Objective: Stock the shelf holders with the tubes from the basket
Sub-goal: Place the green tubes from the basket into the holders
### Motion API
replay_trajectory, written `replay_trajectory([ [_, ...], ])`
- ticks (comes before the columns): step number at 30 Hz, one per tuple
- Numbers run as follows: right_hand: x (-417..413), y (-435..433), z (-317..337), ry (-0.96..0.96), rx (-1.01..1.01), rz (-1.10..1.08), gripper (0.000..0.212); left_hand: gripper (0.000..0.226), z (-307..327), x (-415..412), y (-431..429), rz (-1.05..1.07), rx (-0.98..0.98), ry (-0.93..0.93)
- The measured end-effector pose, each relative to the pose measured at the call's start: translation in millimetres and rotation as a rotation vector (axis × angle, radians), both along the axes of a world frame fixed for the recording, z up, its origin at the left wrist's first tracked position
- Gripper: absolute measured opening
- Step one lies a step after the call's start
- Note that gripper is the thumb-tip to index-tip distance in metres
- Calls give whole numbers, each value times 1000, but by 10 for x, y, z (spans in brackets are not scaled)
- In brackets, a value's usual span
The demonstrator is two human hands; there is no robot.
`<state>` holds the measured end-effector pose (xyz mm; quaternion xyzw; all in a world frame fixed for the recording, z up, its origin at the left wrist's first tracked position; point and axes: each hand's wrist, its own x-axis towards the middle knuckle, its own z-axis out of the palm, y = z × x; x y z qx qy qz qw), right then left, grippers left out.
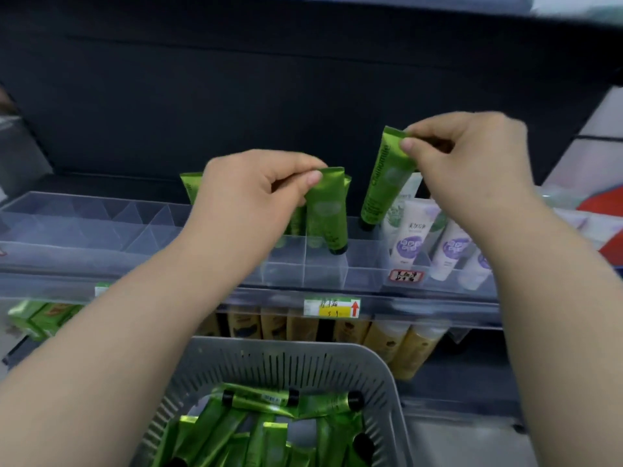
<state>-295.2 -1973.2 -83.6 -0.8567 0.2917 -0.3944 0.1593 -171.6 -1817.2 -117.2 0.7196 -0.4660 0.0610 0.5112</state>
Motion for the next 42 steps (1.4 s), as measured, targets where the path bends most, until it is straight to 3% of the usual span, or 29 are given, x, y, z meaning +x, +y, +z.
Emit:
replay_trajectory([
  [6, 213, -426, -80, 59, -100, 10, 21, 15, 106, 77, -458, -59, 140, -363],
  [13, 388, -737, -162, 295, -49, 3, 21, 19, 147, 221, -866, -147, 159, -517],
  [20, 474, -902, -251, 383, -5, -11, 21, 19, 41, 311, -1061, -174, 178, -688],
  [31, 642, -947, -380, 754, -84, -82, 22, 22, -26, 405, -1170, -131, 233, -697],
  [39, 592, -955, -397, 735, -75, -99, 29, 34, -163, 393, -1318, -89, 367, -673],
  [42, 571, -953, -398, 715, -52, -90, 32, 23, -255, 392, -1413, -37, 573, -680],
])
